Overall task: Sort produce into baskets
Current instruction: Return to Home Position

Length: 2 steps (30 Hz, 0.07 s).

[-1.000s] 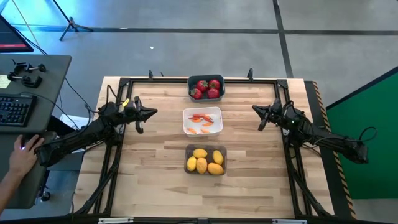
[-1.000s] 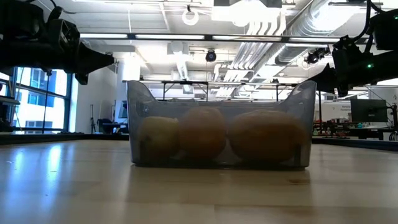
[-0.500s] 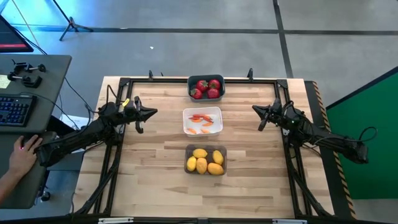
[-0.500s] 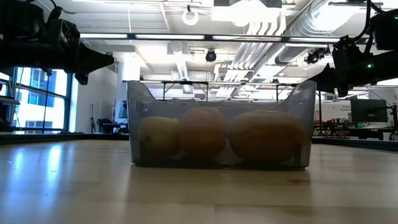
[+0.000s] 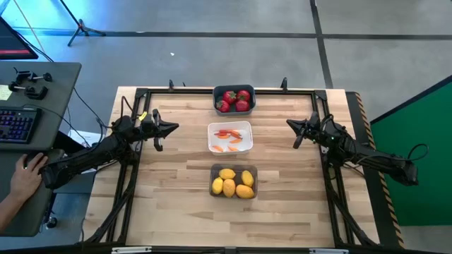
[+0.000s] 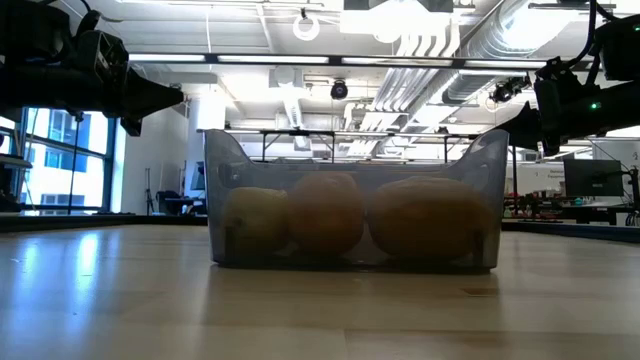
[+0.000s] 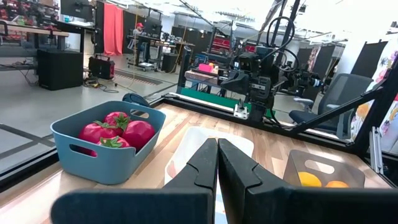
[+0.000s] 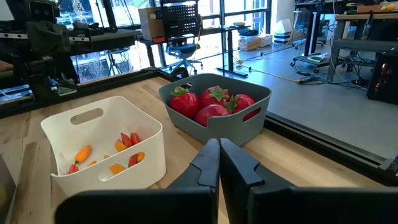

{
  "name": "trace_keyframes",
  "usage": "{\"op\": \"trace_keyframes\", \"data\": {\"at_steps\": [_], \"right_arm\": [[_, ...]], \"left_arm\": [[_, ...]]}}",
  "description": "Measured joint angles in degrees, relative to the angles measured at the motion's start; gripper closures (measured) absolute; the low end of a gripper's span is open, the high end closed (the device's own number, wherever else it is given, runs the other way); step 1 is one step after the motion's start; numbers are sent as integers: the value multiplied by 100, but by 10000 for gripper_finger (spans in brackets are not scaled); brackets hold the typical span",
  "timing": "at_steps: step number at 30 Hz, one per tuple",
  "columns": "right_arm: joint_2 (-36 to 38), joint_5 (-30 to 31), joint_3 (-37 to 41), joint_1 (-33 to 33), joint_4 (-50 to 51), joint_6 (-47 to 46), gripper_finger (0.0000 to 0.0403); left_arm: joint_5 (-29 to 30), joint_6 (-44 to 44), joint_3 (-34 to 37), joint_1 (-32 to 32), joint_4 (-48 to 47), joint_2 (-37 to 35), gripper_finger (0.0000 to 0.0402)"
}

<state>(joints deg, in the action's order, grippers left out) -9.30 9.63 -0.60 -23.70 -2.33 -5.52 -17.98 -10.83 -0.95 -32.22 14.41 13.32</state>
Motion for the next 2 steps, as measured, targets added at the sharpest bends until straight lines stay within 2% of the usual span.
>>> {"op": "trace_keyframes", "data": {"at_steps": [2], "right_arm": [[0,0,0,0,0,0,403]], "left_arm": [[1,-2,0,0,0,-1,401]]}}
